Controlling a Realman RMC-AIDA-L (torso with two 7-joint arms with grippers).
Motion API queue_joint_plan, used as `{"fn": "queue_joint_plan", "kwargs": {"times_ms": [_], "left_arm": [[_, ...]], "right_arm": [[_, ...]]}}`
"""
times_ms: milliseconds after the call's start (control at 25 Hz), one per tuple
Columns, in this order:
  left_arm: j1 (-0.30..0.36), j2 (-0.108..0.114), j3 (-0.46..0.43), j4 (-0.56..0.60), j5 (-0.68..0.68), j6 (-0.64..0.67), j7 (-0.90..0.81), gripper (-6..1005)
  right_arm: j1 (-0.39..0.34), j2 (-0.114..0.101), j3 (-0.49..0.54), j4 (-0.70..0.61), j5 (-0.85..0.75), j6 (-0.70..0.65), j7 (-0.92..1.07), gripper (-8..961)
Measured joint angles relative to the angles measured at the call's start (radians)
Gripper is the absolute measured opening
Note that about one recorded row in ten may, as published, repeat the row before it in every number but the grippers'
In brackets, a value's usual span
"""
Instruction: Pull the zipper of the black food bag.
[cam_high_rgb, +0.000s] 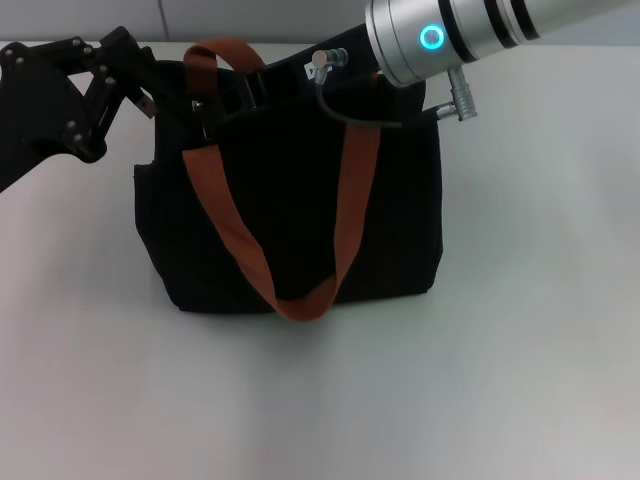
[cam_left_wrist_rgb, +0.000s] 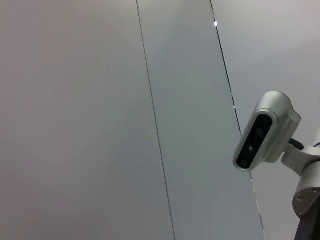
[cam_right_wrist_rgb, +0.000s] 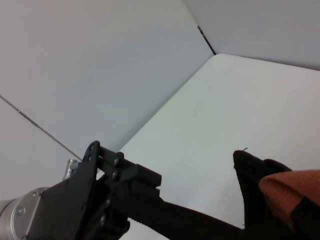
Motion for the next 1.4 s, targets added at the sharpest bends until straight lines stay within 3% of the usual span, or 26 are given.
{"fn": "queue_joint_plan", "kwargs": {"times_ms": [200,320,520,1080,1400], "left_arm": [[0.0,0.0,0.0,0.0,0.0,0.0,0.0,24],[0.0,0.001,0.0,0.0,0.0,0.0,0.0,24],[0.002,0.001,0.0,0.0,-0.003,0.0,0.0,23],[0.002,0.001,0.0,-0.011,-0.011,0.024,0.0,24],[0.01,0.003,-0.002,-0.011,-0.012,0.025,0.0,24]], "right_arm": [[0.001,0.0,-0.007,0.0,-0.004,0.001,0.004,20],[0.005,0.0,-0.004,-0.002,-0.022,-0.005,0.02,204],[0.0,0.0,0.0,-0.008,-0.03,-0.008,0.032,333],[0.017,0.006,-0.01,0.02,0.016,0.008,0.017,303],[-0.016,0.0,0.008,-0.008,0.017,-0.022,0.012,61]]}}
